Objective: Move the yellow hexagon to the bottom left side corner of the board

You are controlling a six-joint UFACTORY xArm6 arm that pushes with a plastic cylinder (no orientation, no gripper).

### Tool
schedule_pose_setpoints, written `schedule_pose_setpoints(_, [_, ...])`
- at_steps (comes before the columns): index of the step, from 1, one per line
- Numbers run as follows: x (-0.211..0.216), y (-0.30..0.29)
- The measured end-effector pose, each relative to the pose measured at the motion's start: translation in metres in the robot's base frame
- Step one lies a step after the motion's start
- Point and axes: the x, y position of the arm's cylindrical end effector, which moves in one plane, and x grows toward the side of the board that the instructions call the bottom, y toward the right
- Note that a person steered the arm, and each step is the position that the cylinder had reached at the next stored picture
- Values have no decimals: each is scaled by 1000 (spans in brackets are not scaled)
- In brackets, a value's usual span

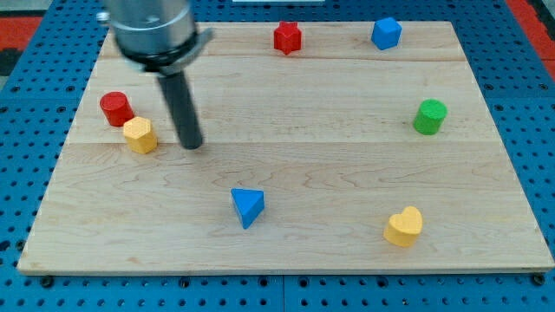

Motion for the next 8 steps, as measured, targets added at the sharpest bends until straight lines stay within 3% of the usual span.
schedule_pose_setpoints(2, [-28,-88])
schedule_pose_setpoints(4, [65,-97])
schedule_pose_setpoints(5, [25,-63])
schedule_pose_setpoints(6, [65,-37])
schedule_pose_setpoints(7, [82,-88])
schedule_pose_setpoints(8, [87,-90])
